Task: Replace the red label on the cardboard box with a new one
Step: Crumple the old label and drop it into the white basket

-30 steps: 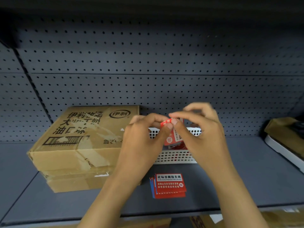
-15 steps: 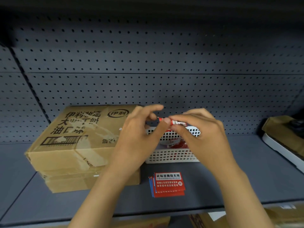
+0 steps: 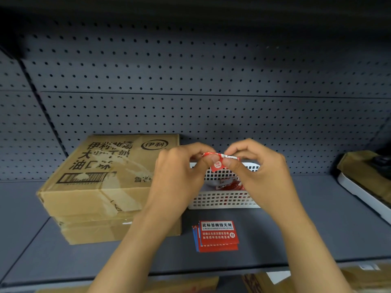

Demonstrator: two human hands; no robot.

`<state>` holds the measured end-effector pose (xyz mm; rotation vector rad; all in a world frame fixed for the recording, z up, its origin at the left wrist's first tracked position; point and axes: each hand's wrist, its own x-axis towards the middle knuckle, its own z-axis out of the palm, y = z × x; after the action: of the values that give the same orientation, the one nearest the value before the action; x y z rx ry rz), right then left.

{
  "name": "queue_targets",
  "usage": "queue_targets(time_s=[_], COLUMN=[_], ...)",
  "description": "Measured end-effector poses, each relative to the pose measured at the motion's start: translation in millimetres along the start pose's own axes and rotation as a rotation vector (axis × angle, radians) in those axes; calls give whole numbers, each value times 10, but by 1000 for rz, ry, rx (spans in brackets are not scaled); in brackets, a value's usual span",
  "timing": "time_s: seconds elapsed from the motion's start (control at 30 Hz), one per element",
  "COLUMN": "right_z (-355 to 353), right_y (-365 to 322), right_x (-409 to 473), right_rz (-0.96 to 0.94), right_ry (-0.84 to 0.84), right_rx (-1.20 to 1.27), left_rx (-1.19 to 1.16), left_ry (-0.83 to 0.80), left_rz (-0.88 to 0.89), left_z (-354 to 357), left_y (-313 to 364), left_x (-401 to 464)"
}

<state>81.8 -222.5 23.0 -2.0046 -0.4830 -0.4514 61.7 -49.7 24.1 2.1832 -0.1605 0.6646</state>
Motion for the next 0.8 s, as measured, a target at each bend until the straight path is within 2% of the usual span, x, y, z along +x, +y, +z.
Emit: queue_targets(time_s=[0.17,0.23,0.53,0.7,0.8], right_z=[16,39,162,240,241], right_y=[185,282,755,983,1008], right_x=[102,133,236,230,233], right_rz=[86,127,285,365,433], right_ry=[100,132,94,30,3], right_rx=[80,36,-142,-288,-253], left_rx=[13,22,9,-57,-55], left_ry=[-35,-25,28,12,-3], left_rz=[9,15,55,15,-7], left_z=[51,88,116,118,124], left_y=[39,25,-77,-90,-108], left_x=[-8,-31,-25,-53,-71])
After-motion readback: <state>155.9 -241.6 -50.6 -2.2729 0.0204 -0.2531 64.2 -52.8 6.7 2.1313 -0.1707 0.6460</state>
